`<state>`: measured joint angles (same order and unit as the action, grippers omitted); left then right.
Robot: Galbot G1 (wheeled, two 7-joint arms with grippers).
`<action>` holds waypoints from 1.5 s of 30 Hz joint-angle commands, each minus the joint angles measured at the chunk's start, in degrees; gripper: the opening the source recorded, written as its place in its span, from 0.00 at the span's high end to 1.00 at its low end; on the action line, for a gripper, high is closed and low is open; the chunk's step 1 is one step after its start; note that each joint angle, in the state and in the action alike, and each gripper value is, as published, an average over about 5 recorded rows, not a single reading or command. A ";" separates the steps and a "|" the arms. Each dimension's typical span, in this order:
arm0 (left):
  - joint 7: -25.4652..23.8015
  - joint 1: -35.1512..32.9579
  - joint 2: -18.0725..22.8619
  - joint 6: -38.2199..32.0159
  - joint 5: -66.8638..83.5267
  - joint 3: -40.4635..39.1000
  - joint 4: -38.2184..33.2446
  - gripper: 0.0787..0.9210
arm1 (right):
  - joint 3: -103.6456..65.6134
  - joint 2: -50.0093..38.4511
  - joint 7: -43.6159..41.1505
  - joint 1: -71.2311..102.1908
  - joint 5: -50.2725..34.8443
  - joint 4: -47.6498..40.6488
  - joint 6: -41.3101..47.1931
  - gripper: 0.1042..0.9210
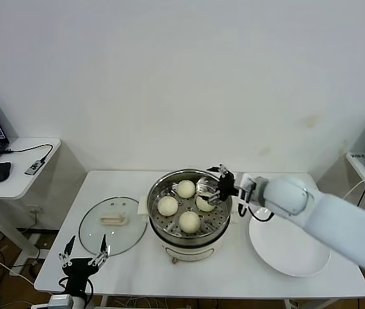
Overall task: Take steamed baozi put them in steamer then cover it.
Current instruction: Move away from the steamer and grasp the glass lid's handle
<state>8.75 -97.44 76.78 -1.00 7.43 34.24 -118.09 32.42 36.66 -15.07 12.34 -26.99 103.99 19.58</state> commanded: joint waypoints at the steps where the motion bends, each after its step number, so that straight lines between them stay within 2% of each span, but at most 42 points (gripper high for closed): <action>1: -0.36 -0.05 0.16 -1.47 -0.73 -1.10 0.13 0.12 | -49.98 9.81 8.60 48.33 10.79 5.21 -15.97 0.12; 10: -0.46 1.25 1.00 -4.92 -8.09 -2.76 2.37 0.12 | -74.80 31.78 0.37 65.16 23.15 8.26 -21.50 0.12; 18: 1.92 1.70 -1.16 -7.20 -28.10 -0.50 7.66 0.12 | -87.41 42.51 1.32 75.71 23.71 10.28 -21.78 0.12; 24: 1.19 -0.44 -6.32 -6.19 -44.34 1.77 9.89 0.12 | -90.46 44.00 3.44 80.65 23.13 9.31 -20.80 0.12; 28: 2.21 0.38 -8.24 -8.37 -56.03 2.29 12.34 0.12 | -91.58 44.11 3.77 81.01 20.86 8.24 -19.79 0.12; 33: 3.79 5.16 -10.46 -10.53 -64.09 1.20 17.26 0.12 | -92.74 43.94 4.47 81.05 18.99 8.03 -19.51 0.12; 38: 3.54 11.88 -13.45 -10.61 -66.46 -1.05 22.63 0.12 | -93.88 44.01 5.24 80.85 18.35 7.10 -20.11 0.12; 45: 3.34 20.68 -15.31 -10.71 -68.88 -2.99 30.47 0.12 | -94.50 45.36 5.75 81.44 19.19 5.88 -21.46 0.12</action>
<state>11.60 -87.58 65.00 -10.71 -52.69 33.07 -97.93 -58.55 79.53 -10.08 90.99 -8.05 110.78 -0.77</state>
